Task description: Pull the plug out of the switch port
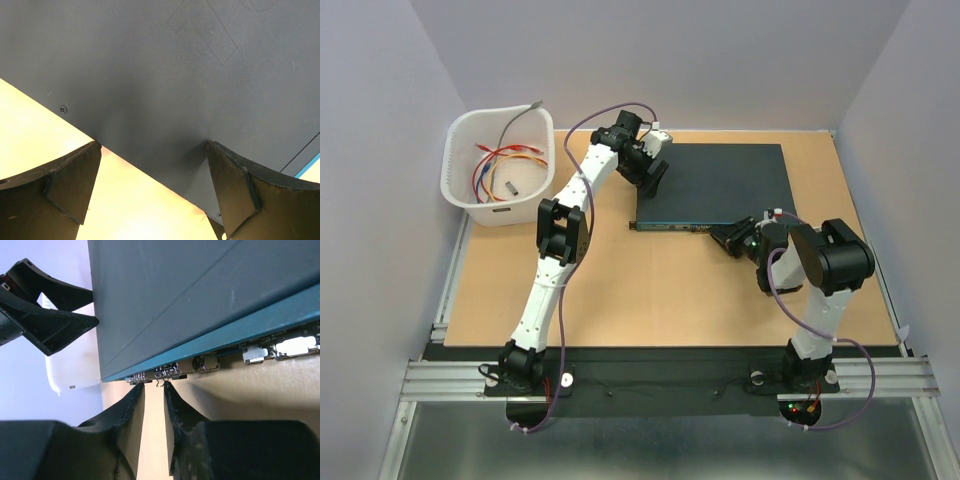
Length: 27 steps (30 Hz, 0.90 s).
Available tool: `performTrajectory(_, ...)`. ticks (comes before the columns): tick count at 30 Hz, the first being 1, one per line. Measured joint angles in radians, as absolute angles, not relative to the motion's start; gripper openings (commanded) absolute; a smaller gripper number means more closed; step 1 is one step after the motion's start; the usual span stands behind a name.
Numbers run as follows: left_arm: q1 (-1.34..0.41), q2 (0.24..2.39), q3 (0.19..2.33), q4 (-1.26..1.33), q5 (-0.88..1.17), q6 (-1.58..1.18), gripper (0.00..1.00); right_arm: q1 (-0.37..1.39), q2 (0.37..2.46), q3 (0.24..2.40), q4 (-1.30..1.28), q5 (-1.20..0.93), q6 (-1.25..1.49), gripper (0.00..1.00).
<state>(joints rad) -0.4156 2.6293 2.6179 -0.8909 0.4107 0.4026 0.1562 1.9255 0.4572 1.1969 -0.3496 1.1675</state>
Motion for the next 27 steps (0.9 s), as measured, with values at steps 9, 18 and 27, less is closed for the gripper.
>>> performTrajectory(9,-0.416,2.629,2.618,-0.891,0.410,0.403,0.97,0.156,1.945,0.463,1.206,-0.348,1.185,0.22)
performTrajectory(18,-0.416,2.629,2.618,-0.891,0.410,0.403,0.97,0.156,1.950,0.463,1.205,-0.347,1.168,0.06)
performTrajectory(27,-0.416,2.629,2.618,-0.891,0.410,0.403,0.97,0.156,1.951,0.463,1.205,-0.347,1.163,0.00)
